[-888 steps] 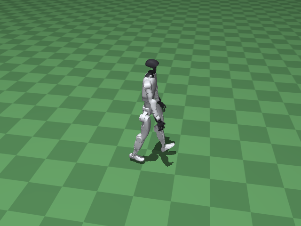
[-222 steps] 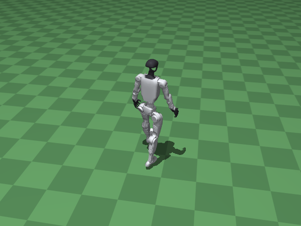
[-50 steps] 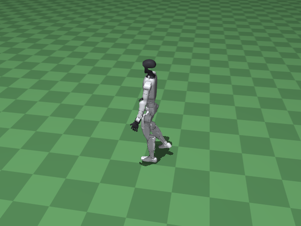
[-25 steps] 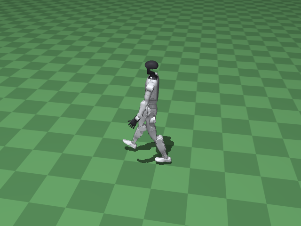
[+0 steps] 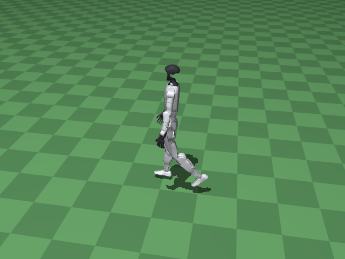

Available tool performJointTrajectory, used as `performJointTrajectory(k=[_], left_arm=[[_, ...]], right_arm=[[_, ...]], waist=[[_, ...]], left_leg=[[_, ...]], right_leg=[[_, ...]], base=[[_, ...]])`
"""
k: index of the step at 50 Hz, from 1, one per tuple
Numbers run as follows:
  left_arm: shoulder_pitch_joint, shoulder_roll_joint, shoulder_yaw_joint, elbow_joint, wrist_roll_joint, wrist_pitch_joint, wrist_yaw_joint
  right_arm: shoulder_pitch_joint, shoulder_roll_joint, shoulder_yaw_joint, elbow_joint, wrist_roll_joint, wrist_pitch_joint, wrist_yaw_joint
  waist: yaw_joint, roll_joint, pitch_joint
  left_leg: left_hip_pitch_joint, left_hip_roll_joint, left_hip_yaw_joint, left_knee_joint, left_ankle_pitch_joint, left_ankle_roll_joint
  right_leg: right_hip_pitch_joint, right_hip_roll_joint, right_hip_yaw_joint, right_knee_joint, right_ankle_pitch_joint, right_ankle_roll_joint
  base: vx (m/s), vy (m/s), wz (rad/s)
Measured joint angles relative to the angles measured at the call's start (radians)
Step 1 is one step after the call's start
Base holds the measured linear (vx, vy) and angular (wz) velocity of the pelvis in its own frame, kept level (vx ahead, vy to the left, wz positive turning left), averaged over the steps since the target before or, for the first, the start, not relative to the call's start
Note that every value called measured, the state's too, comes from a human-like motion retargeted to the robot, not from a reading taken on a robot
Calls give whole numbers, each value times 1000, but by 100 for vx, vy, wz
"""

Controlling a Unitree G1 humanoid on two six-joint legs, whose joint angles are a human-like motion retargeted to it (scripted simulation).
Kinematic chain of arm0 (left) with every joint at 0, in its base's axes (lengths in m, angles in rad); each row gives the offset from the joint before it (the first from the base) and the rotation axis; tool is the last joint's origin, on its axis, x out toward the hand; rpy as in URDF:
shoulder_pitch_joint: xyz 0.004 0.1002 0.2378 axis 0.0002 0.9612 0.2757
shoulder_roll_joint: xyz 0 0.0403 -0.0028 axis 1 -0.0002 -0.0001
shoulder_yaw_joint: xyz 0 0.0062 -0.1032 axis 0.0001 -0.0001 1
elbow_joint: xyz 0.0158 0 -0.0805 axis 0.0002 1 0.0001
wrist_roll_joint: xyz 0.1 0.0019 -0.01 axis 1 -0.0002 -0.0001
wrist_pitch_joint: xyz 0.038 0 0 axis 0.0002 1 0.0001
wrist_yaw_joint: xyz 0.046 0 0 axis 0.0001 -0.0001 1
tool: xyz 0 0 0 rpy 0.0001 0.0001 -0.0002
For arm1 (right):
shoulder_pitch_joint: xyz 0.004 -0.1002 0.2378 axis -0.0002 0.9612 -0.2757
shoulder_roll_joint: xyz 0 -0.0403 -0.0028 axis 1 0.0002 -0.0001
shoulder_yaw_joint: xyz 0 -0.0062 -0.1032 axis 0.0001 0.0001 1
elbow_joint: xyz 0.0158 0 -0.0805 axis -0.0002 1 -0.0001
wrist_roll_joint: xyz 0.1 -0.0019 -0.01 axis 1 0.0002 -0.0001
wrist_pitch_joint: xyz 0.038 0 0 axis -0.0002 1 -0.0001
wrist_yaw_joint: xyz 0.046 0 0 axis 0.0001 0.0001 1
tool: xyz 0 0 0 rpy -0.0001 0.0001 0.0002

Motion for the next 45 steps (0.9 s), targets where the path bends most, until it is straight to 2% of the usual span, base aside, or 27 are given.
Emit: performJointTrajectory(k=[3,7,10,12,15,18,20,23,27,30,33,35,37,40,43,45], left_arm=[[31,6,-10,-4,-32,-28,-31],[42,12,8,-4,-62,-34,-63],[44,18,19,-4,-89,-41,-70],[30,18,24,-1,-109,-42,-60],[25,17,27,-4,-129,-51,-18],[25,9,29,-6,-165,-73,35],[15,1,30,-10,-168,-101,65],[16,-5,28,-14,-173,-143,89],[20,-10,33,-20,-195,-167,75],[21,-12,33,-29,-177,-187,87],[26,-16,46,-38,-175,-173,78],[33,-15,57,-44,-122,-177,93],[46,-21,66,-50,-130,-177,101],[69,-31,59,-64,-277,-168,59],[79,-34,58,-55,-316,-146,43],[101,-37,60,-51,-322,-137,39]], right_arm=[[2,6,35,-10,6,-23,-9],[-30,9,61,-4,-20,-21,-8],[-60,17,79,-3,-34,-22,-9],[-96,19,87,1,-36,-24,-15],[-127,27,97,1,-22,-39,-34],[-141,33,108,1,18,-58,-80],[-157,36,114,6,27,-93,-71],[-152,45,123,19,47,-131,-78],[-125,55,125,43,25,-140,-69],[-98,59,126,59,24,-153,-66],[-74,59,130,79,2,-137,-49],[-58,61,145,86,40,-153,-34],[-47,57,148,97,35,-154,-33],[-33,44,108,115,-94,-115,-49],[-31,32,80,120,-140,-92,-53],[-15,27,65,116,-157,-84,-54]], waist=[[40,-17,-20],[71,-20,-37],[101,-19,-26],[127,-19,-6],[167,-4,22],[178,36,72],[203,45,76],[206,59,97],[200,52,112],[199,39,110],[208,33,110],[215,26,105],[217,20,100],[231,16,93],[229,17,84],[225,18,70]], left_leg=[[-158,5,61,290,-33,-10],[-349,56,132,508,-210,32],[-407,111,211,468,-352,63],[-420,115,238,338,-372,62],[-425,105,211,74,-313,48],[-469,136,157,-30,-278,-15],[-434,128,84,-319,-162,44],[-471,149,26,-444,-106,39],[-569,160,47,-452,-108,20],[-624,159,130,-452,-108,23],[-646,160,194,-452,-119,8],[-653,159,212,-452,-126,24],[-649,157,207,-452,-129,32],[-611,155,203,-452,-157,41],[-562,156,212,-452,-192,30],[-529,155,230,-452,-208,23]], right_leg=[[-1,-4,45,56,-43,0],[12,6,87,72,-70,0],[40,25,119,85,-92,0],[56,32,148,101,-109,0],[88,50,192,122,-138,0],[158,72,215,132,-183,0],[164,89,247,136,-185,0],[212,100,264,137,-209,0],[260,92,264,142,-236,0],[278,80,263,156,-258,0],[295,72,272,170,-280,0],[304,67,282,182,-294,0],[311,61,295,191,-307,0],[327,49,331,210,-335,0],[341,48,352,221,-351,0],[363,43,358,206,-351,-23]], base=[[39,-18,-73],[33,-11,-51],[31,-13,-71],[29,-8,-86],[27,1,-89],[27,10,-65],[26,4,-68],[27,6,-35],[27,7,-4],[29,11,2],[31,14,-15],[33,14,-26],[34,16,-36],[37,22,-55],[39,21,-43],[41,24,-30]])
